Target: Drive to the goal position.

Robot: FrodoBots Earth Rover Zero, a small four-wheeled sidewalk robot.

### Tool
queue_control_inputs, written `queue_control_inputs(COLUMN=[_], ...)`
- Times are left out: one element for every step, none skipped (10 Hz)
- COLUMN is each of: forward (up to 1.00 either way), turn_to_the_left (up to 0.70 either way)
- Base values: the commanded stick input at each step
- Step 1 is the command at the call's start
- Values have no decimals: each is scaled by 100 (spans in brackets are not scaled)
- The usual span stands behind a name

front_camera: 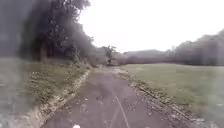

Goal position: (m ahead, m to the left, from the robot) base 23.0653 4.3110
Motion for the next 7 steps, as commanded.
queue_control_inputs(forward=[85,85,85,85,85,85,85], turn_to_the_left=[0,0,0,0,0,3,9])
